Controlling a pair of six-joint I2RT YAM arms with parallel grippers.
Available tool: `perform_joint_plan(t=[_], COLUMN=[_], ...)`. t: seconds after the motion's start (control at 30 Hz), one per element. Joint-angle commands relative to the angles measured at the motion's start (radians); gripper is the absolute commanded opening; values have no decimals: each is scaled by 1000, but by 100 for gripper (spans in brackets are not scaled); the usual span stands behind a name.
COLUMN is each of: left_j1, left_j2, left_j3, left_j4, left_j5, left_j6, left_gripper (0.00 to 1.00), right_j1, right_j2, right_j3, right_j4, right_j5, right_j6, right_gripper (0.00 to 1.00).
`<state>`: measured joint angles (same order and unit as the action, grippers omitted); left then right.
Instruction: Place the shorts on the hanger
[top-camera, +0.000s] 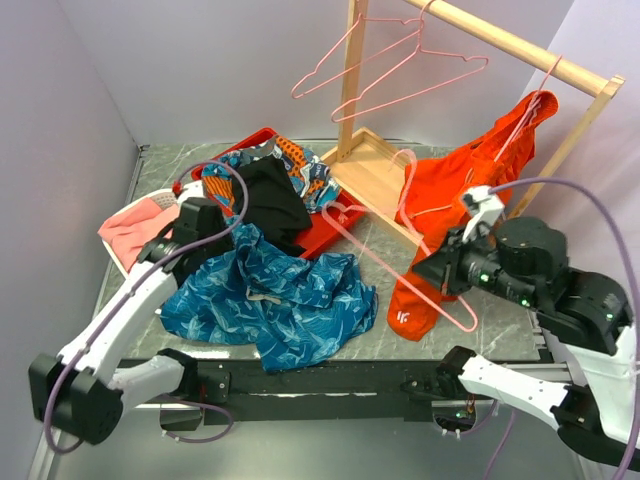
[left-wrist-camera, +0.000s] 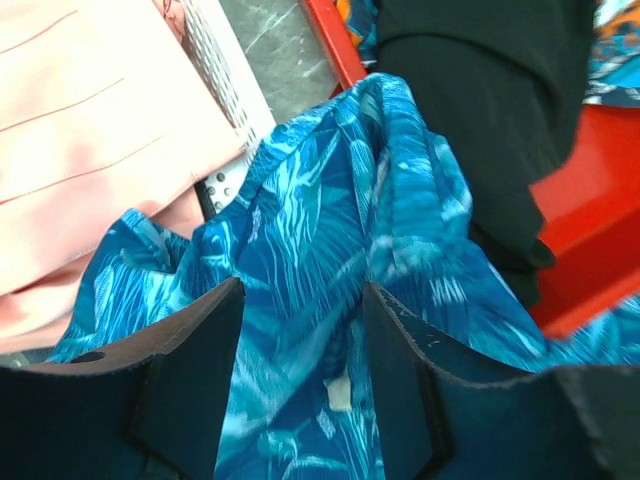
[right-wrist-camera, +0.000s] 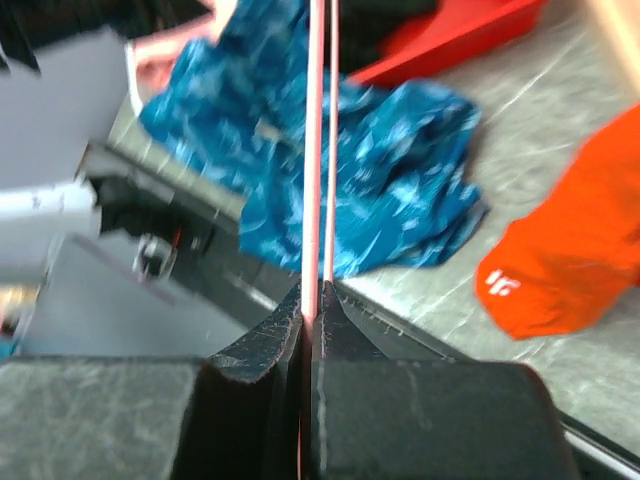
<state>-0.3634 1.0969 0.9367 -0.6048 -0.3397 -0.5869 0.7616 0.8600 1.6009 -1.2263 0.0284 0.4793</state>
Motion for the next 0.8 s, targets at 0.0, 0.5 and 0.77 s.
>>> perform_joint_plan(t=[0.0,0.5,0.77], left_j1=[0,-157,-157], left_j2=[-104,-77,-32], left_j3=[4,31,28], left_j4=[-35,-95,-73], left_j5=[44,5,-36], left_j6=[-2,68,67], left_gripper=[54,54,52], right_j1=[7,197,326], right_j2=[-21,-13,39], right_j3=[-103,-426,-539], right_j4=[82,502,701], right_j5=[-211,-242,-7], right_j6=[-47,67,140], right_gripper=[0,0,0])
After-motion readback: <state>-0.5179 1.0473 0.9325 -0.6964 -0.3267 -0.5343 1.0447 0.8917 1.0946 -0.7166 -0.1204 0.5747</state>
